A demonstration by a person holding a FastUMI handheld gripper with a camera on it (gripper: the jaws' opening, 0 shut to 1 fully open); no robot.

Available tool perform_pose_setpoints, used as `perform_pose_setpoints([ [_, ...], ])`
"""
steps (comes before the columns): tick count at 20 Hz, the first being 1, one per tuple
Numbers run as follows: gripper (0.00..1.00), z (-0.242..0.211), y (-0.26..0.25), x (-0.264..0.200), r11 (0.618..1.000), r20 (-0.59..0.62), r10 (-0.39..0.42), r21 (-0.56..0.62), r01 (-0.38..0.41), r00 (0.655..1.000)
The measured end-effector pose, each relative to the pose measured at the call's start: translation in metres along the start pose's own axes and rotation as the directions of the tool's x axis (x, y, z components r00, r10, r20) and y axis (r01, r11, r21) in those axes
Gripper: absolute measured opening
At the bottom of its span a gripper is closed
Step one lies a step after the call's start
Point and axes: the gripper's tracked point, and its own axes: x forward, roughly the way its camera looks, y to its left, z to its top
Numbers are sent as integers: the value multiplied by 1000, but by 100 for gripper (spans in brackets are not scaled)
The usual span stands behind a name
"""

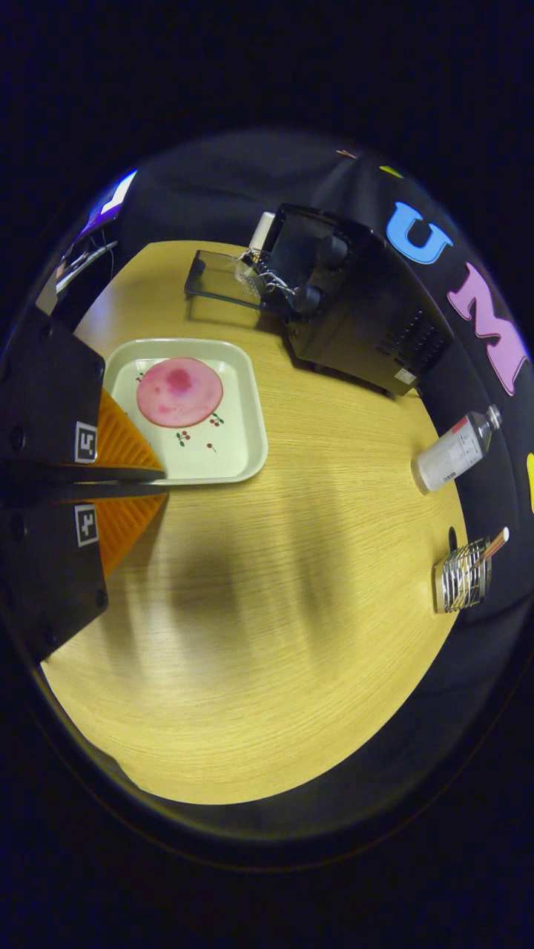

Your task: Open the toaster oven, put the food inside, and close the toaster oven door.

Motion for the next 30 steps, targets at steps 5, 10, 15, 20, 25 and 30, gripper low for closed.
perform_pose_setpoints([
  [5,5,11,16,-21,994,59,46,92,-51,997],
  [10,5,23,32,-45,983,119,74,160,-93,990],
  [15,5,26,43,-68,974,179,54,207,-91,982],
  [20,5,25,73,-99,959,253,41,262,-109,967],
  [25,5,15,125,-108,947,307,37,295,-132,951],
  [30,5,4,180,-87,944,334,55,290,-158,941],
])
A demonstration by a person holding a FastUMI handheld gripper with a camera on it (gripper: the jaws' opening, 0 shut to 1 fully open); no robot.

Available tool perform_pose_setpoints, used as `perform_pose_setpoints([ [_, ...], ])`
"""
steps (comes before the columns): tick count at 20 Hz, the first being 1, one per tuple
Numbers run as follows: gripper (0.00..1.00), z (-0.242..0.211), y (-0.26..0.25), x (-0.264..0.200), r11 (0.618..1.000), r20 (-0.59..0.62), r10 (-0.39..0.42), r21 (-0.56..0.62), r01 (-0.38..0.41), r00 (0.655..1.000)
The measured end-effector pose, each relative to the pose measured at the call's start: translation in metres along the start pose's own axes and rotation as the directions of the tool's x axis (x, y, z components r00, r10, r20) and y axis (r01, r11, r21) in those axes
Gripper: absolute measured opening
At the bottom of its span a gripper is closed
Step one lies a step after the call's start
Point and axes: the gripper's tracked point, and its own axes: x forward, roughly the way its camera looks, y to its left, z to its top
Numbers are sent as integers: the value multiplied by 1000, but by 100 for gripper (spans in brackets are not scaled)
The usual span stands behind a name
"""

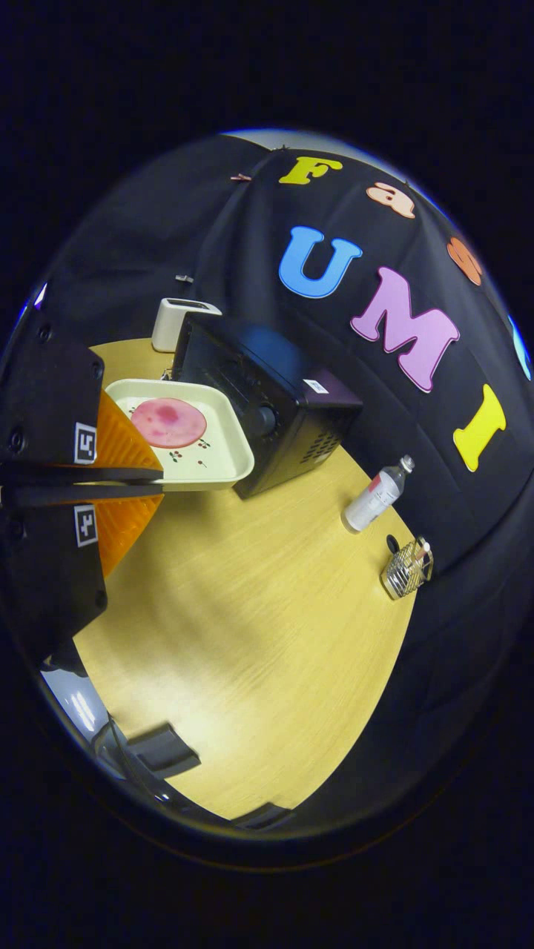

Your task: Open the toaster oven, put the food inside, and close the toaster oven door.

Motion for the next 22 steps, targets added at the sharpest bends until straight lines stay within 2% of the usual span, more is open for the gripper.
perform_pose_setpoints([
  [11,5,-25,81,85,998,21,46,39,-46,999],
  [22,5,-8,112,178,987,134,33,150,-53,990],
])
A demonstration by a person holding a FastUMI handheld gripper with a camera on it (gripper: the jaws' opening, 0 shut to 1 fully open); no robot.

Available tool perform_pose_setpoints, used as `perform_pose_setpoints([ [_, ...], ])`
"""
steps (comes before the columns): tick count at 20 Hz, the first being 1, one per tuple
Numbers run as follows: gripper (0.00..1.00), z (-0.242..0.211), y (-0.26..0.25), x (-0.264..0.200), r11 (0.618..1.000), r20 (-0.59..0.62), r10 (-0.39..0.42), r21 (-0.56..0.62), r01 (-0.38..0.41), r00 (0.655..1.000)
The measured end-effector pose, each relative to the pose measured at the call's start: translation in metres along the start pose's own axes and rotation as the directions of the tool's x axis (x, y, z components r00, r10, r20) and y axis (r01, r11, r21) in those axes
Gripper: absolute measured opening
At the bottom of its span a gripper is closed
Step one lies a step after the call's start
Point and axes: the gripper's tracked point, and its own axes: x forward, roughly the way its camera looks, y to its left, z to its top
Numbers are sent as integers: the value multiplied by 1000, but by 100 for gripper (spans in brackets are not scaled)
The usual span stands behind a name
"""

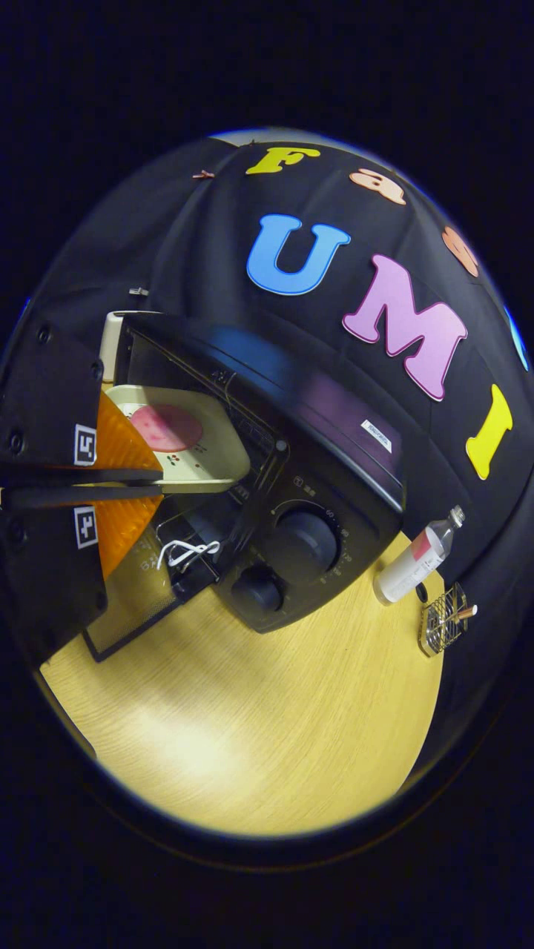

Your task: Open the toaster oven, put the food inside, and close the toaster oven door.

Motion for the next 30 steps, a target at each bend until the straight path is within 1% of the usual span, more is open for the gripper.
perform_pose_setpoints([
  [5,5,5,11,28,998,55,1,66,-4,998],
  [11,5,0,13,41,997,88,-40,65,34,995],
  [13,9,1,19,41,998,104,-20,66,13,994],
  [14,13,4,20,38,998,102,-18,65,12,995],
  [16,24,2,22,36,999,88,-10,53,5,996],
  [17,35,1,22,31,999,83,-6,39,2,997],
  [19,66,-3,22,19,1000,75,-1,1,1,997],
  [21,93,-10,19,4,999,59,-7,-48,10,998],
  [22,96,-14,16,-4,997,47,-11,-78,15,999],
  [23,98,-17,12,-13,993,39,-21,-112,25,999],
  [25,98,-26,4,-34,977,31,-36,-207,42,999],
  [28,99,-50,-14,-64,929,-9,-57,-367,50,998],
  [30,99,-66,-31,-80,881,-34,-90,-469,64,995],
])
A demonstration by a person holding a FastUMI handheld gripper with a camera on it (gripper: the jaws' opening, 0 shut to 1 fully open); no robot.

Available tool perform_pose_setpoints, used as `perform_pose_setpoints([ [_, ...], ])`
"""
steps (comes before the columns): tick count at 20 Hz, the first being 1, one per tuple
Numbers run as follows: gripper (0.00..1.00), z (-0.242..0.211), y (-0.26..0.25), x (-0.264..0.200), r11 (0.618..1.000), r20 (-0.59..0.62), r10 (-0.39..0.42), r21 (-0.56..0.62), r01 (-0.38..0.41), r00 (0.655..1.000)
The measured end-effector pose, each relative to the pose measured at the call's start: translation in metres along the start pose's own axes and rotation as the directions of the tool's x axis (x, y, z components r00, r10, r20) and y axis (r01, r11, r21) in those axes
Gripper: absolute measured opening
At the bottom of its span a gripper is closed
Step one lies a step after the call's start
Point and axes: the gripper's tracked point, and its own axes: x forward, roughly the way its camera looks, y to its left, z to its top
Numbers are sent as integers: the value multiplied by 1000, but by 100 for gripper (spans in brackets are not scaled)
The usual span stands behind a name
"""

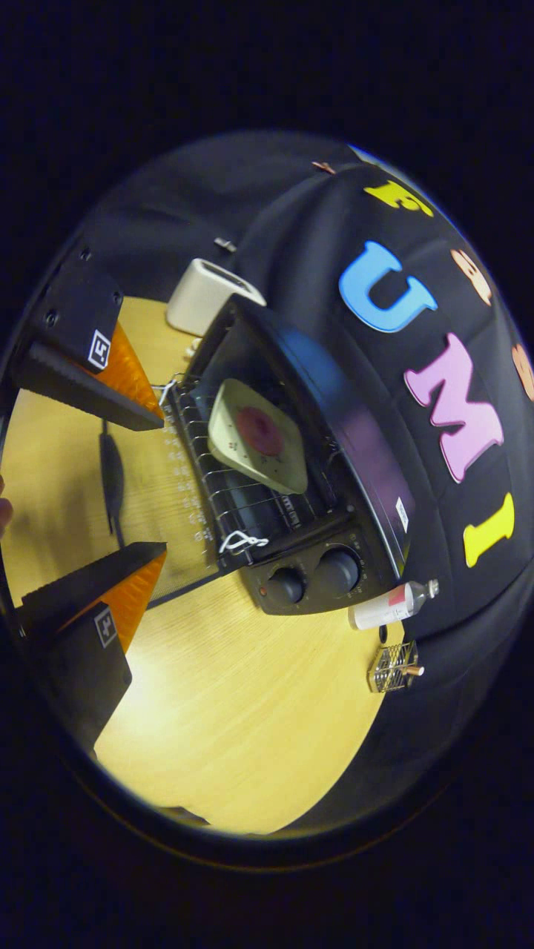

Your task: Open the toaster oven, put the food inside, and close the toaster oven door.

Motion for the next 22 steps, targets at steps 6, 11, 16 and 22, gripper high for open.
perform_pose_setpoints([
  [6,99,-64,-34,-7,945,-107,-156,-306,116,982],
  [11,99,-82,-28,23,914,-132,-193,-385,129,972],
  [16,100,-79,-22,58,903,-125,-218,-401,151,968],
  [22,97,-63,-5,37,884,-68,-144,-457,97,987],
])
